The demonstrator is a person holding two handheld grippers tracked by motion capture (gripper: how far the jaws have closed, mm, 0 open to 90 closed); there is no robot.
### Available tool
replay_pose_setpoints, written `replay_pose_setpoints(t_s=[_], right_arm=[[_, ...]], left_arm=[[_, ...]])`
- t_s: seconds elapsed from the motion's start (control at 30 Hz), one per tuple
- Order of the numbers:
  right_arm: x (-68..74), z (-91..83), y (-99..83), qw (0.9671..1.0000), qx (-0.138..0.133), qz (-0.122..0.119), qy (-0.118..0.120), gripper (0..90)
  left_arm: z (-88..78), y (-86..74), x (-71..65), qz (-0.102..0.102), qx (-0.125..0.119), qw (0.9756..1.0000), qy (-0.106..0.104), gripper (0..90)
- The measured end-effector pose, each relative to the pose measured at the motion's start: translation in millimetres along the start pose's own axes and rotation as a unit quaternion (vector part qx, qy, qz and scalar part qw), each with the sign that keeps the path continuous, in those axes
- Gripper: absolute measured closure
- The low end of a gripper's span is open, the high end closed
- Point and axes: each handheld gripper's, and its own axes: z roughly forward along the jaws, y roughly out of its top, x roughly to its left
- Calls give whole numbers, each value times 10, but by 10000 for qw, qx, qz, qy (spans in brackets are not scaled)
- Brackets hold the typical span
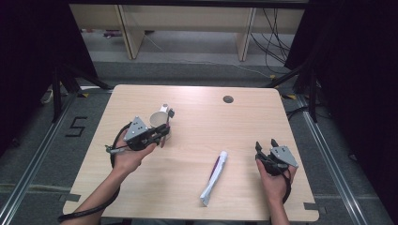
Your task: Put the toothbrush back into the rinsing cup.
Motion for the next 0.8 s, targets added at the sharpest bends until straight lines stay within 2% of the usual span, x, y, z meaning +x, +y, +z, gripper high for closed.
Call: replay_pose_setpoints(t_s=[0.23,0.27,0.5,0.8], right_arm=[[0,0,0,10000,2,6,0,394],[0,0,0,10000,-1,6,1,394],[0,0,0,10000,2,0,1,395],[-1,1,0,10000,-1,0,0,395]], left_arm=[[-25,37,32,-38,-316,9994,114,803],[-34,50,35,-18,-462,9989,121,803],[-57,103,53,-28,-671,9975,216,803],[-74,197,104,-62,-998,9945,314,803]])
